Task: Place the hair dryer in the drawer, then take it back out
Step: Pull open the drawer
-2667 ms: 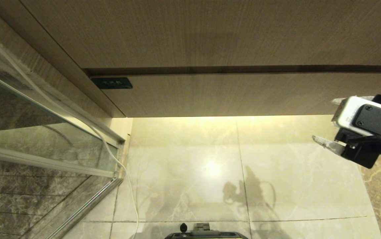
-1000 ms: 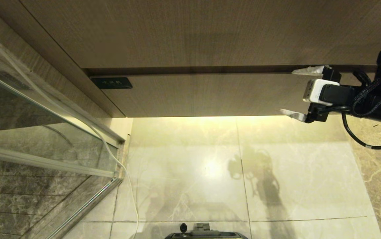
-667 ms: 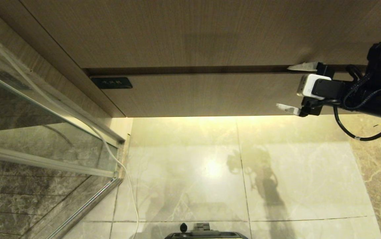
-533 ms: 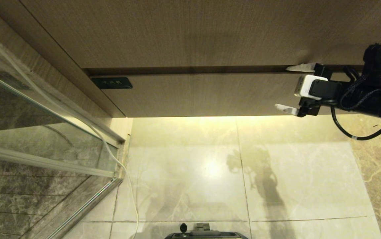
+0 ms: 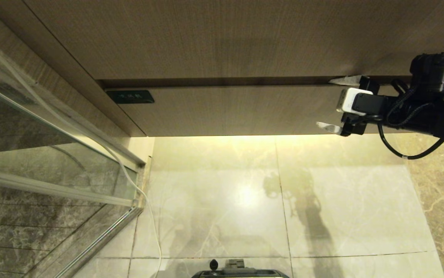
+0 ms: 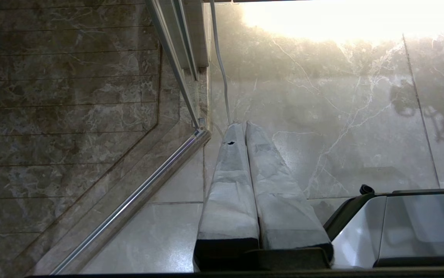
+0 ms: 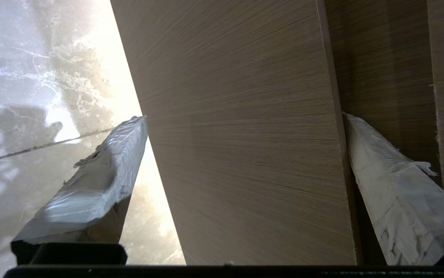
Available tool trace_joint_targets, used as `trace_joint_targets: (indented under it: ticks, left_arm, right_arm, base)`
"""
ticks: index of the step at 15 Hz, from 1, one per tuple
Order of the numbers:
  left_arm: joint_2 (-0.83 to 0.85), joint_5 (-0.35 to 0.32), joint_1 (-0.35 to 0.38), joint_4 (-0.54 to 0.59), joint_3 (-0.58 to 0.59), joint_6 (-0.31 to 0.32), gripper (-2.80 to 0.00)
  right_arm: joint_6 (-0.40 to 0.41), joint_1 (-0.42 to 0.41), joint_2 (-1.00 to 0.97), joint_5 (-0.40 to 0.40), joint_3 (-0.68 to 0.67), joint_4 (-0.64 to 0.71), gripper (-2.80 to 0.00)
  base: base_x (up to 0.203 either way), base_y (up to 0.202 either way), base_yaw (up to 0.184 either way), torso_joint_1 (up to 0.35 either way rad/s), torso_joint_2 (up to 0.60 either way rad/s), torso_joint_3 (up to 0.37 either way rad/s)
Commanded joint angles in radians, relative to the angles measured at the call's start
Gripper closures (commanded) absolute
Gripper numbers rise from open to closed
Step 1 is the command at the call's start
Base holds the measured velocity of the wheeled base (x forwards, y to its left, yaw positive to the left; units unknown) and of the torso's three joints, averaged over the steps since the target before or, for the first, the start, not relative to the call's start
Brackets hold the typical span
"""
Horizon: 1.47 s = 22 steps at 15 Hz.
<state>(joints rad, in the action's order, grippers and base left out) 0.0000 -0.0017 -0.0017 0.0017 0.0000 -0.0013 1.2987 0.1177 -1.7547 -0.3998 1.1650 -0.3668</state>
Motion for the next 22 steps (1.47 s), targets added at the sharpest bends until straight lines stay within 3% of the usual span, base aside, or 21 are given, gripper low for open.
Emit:
trace_joint_targets:
  ticks: [1,6,11,17,20,22]
  left_arm:
    - [0.000,0.000,0.000,0.000,0.000,0.000,0.00]
    - [0.000,0.000,0.000,0.001,0.000,0.000,0.00]
    - [0.000,0.000,0.000,0.001,0.000,0.000,0.00]
    - [0.000,0.000,-0.001,0.001,0.000,0.000,0.00]
    - [0.000,0.000,0.000,0.000,0.000,0.000,0.00]
    - [0.000,0.000,0.000,0.000,0.000,0.000,0.00]
  right_arm:
    - [0.000,-0.004,-0.017,0.030,0.012,0.047,-2.80]
    - [-0.031,-0.021,0.014,0.120,0.032,0.282,-2.80]
    - [-0.091,-0.021,0.031,0.207,0.022,0.326,-2.80]
    - [-0.119,-0.021,0.089,0.293,-0.002,0.518,-2.80]
    - [-0.140,-0.022,0.142,0.380,-0.042,0.607,-2.80]
    - [-0.178,-0.022,0.185,0.381,-0.095,0.615,-2.80]
  base:
    - [0.000,0.000,0.000,0.000,0.00,0.000]
    - [0.000,0.000,0.000,0.000,0.00,0.000]
    - [0.000,0.000,0.000,0.000,0.00,0.000]
    - [0.000,0.000,0.000,0.000,0.00,0.000]
    - [0.000,0.000,0.000,0.000,0.00,0.000]
    - [0.000,0.000,0.000,0.000,0.00,0.000]
